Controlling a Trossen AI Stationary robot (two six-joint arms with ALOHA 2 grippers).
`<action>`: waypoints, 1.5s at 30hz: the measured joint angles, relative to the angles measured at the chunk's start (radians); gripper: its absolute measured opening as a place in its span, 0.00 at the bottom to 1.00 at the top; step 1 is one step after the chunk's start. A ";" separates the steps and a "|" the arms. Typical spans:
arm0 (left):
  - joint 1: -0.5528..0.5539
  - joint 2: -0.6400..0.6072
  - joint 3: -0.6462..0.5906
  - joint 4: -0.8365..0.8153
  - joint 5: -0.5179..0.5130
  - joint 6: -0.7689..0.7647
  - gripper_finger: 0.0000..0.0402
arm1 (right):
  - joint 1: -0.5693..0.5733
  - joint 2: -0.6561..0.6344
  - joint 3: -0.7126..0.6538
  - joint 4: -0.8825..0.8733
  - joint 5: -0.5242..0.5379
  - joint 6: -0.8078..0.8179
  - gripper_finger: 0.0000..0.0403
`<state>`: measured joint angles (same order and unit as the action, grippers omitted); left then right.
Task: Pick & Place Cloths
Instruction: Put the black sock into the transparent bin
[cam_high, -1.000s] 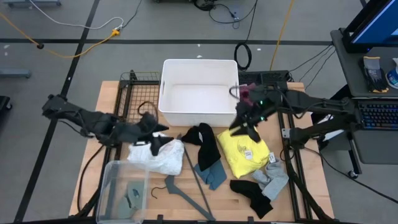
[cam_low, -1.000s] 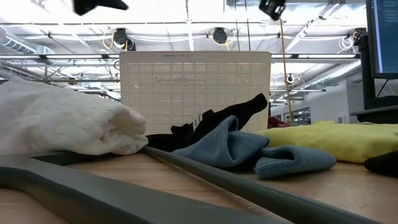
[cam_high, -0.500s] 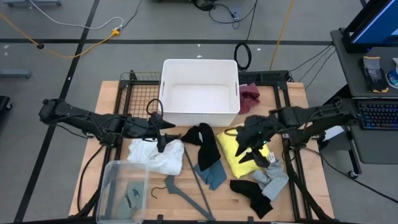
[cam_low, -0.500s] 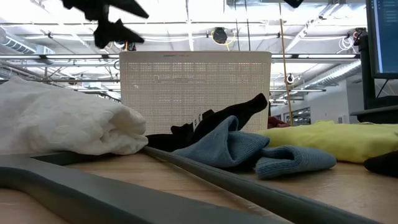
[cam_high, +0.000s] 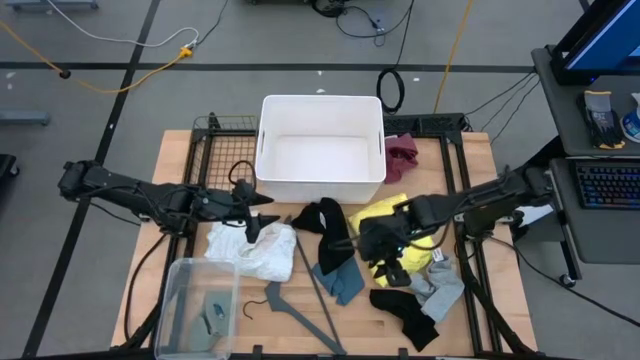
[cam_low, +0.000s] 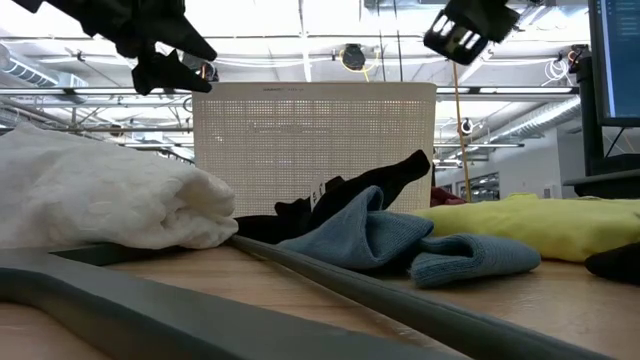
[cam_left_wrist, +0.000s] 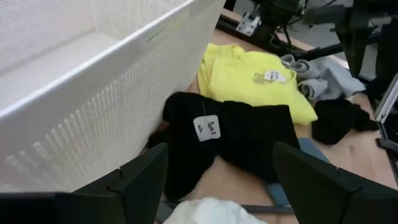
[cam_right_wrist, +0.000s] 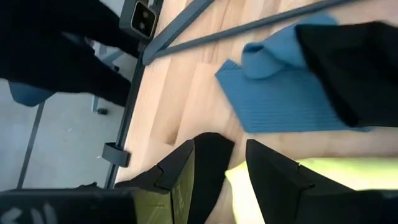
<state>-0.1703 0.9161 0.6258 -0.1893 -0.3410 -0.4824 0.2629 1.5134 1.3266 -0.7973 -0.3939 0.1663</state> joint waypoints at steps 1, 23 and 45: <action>0.000 0.000 0.000 0.000 0.000 0.000 0.73 | 0.007 0.008 0.000 -0.003 0.000 0.011 0.34; 0.000 0.000 0.000 0.015 0.000 -0.003 0.73 | 0.201 0.020 -0.040 -0.074 0.052 0.552 0.34; 0.000 0.000 0.000 0.015 0.000 0.003 0.73 | 0.348 0.021 -0.176 0.099 0.134 0.763 0.27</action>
<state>-0.1703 0.9157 0.6258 -0.1741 -0.3412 -0.4798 0.6107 1.5341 1.1508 -0.6986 -0.2598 0.9295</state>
